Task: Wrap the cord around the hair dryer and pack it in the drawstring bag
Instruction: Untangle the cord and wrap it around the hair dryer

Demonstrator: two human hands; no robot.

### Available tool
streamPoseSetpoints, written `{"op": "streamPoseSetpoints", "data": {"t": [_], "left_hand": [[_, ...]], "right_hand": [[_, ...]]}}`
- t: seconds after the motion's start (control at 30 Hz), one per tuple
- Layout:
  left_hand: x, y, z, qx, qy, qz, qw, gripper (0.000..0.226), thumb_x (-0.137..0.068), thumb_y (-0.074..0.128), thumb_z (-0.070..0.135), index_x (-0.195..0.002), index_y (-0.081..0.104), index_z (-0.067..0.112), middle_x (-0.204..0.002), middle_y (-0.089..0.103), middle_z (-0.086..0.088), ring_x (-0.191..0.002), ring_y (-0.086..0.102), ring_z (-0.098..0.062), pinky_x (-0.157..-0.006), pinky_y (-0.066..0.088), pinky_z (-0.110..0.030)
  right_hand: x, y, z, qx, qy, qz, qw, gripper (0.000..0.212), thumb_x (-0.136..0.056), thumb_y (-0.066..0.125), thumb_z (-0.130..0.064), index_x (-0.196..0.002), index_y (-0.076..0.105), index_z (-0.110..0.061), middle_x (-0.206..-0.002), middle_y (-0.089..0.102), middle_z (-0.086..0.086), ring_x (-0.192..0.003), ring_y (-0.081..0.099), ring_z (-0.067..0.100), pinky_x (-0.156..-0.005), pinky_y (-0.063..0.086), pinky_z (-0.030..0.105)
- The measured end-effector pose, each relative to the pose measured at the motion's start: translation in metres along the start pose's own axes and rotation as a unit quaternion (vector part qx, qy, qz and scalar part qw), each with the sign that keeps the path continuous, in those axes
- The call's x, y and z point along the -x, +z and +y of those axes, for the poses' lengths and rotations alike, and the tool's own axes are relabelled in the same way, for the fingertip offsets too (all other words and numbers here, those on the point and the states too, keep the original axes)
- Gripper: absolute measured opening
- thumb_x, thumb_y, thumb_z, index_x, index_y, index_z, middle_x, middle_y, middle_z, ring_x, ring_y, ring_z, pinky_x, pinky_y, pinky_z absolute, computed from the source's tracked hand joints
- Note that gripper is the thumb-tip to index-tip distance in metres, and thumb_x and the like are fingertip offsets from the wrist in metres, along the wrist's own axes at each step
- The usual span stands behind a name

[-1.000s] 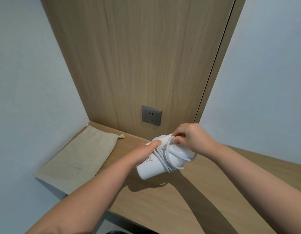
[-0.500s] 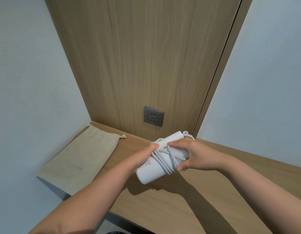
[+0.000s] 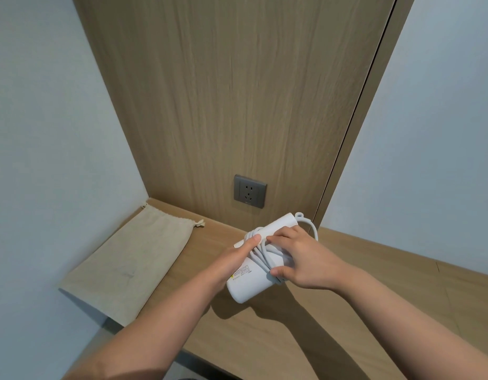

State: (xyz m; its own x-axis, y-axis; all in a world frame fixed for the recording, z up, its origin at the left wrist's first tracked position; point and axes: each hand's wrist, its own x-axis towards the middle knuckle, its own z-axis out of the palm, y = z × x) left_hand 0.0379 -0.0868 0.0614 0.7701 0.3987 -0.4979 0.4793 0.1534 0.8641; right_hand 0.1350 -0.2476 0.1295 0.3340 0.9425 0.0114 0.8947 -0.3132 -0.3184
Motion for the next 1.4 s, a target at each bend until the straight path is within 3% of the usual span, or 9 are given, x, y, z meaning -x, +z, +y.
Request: {"op": "streamPoseSetpoints", "data": {"t": [0.3,0.47,0.57,0.63,0.77,0.87,1.0,1.17,1.4], "left_hand": [[0.001,0.001,-0.008,0.062,-0.040,-0.040,0.996,0.057,-0.089,0.046,0.064,-0.117,0.066,0.018,-0.107,0.074,-0.011,-0.097,0.070,-0.027,-0.089,0.053,-0.038],[-0.005,0.000,-0.004,0.166,-0.082,-0.079,0.980,0.054,-0.091,0.044,0.061,-0.099,0.068,0.014,-0.083,0.075,-0.011,-0.069,0.071,-0.023,-0.066,0.057,-0.031],[-0.005,-0.009,-0.002,0.224,-0.116,-0.100,0.962,0.065,-0.085,0.048,0.068,-0.095,0.071,0.008,-0.082,0.073,-0.016,-0.068,0.070,-0.029,-0.062,0.058,-0.035],[-0.007,-0.017,-0.004,0.262,-0.138,-0.119,0.948,0.072,-0.080,0.052,0.072,-0.099,0.069,0.005,-0.084,0.071,-0.018,-0.070,0.069,-0.032,-0.063,0.058,-0.037],[-0.007,-0.026,-0.005,0.305,-0.174,-0.181,0.919,0.080,-0.081,0.044,0.076,-0.086,0.070,-0.001,-0.080,0.066,-0.019,-0.066,0.066,-0.031,-0.061,0.058,-0.036],[-0.005,-0.026,0.000,0.294,-0.187,-0.223,0.910,0.083,-0.084,0.038,0.075,-0.080,0.070,-0.001,-0.078,0.067,-0.018,-0.064,0.067,-0.030,-0.062,0.057,-0.035],[-0.005,-0.025,0.002,0.288,-0.191,-0.244,0.906,0.079,-0.086,0.040,0.073,-0.083,0.070,0.000,-0.079,0.068,-0.018,-0.066,0.068,-0.030,-0.064,0.058,-0.036],[-0.004,-0.027,0.002,0.301,-0.187,-0.258,0.899,0.069,-0.087,0.047,0.068,-0.091,0.065,0.002,-0.083,0.069,-0.018,-0.069,0.069,-0.031,-0.067,0.059,-0.037],[0.007,-0.026,0.002,0.298,-0.181,-0.232,0.908,0.074,-0.082,0.046,0.072,-0.084,0.069,0.002,-0.080,0.067,-0.018,-0.066,0.067,-0.030,-0.064,0.058,-0.035]], "right_hand": [[-0.008,-0.014,-0.007,-0.042,0.047,0.032,0.997,0.068,-0.076,0.069,-0.048,-0.134,0.047,-0.021,-0.135,0.050,-0.006,-0.120,0.046,0.013,-0.096,0.041,0.027],[-0.004,-0.012,-0.005,-0.042,0.002,0.140,0.989,0.059,-0.082,0.051,-0.055,-0.129,0.053,-0.019,-0.135,0.050,-0.002,-0.126,0.041,0.014,-0.106,0.034,0.029],[0.005,-0.008,0.010,-0.203,0.051,0.313,0.926,0.044,-0.090,0.039,-0.040,-0.120,0.058,-0.015,-0.124,0.055,-0.002,-0.119,0.046,0.008,-0.103,0.033,0.017],[0.008,-0.007,0.026,-0.298,0.152,0.370,0.867,0.030,-0.094,0.039,-0.029,-0.110,0.062,-0.019,-0.113,0.059,-0.002,-0.111,0.051,0.009,-0.100,0.038,0.018],[0.006,0.000,0.055,-0.498,0.290,0.154,0.803,0.029,-0.097,0.040,-0.031,-0.099,0.067,-0.020,-0.106,0.063,0.004,-0.108,0.058,0.022,-0.091,0.045,0.037],[0.002,0.002,0.051,-0.558,0.278,0.046,0.781,0.036,-0.097,0.041,-0.038,-0.113,0.062,-0.014,-0.101,0.064,0.003,-0.096,0.060,0.018,-0.088,0.044,0.034],[0.001,-0.005,0.041,-0.569,0.198,-0.016,0.798,0.029,-0.092,0.054,-0.033,-0.114,0.062,-0.017,-0.104,0.064,0.005,-0.095,0.060,0.018,-0.090,0.045,0.037],[0.005,-0.002,0.038,-0.574,0.147,-0.030,0.805,0.035,-0.075,0.068,-0.025,-0.109,0.066,-0.019,-0.096,0.067,0.003,-0.080,0.058,0.014,-0.070,0.045,0.028],[0.000,-0.003,0.037,-0.506,0.184,0.110,0.836,0.018,-0.075,0.074,-0.004,-0.083,0.066,-0.018,-0.073,0.063,0.001,-0.072,0.053,0.021,-0.063,0.043,0.031]]}}
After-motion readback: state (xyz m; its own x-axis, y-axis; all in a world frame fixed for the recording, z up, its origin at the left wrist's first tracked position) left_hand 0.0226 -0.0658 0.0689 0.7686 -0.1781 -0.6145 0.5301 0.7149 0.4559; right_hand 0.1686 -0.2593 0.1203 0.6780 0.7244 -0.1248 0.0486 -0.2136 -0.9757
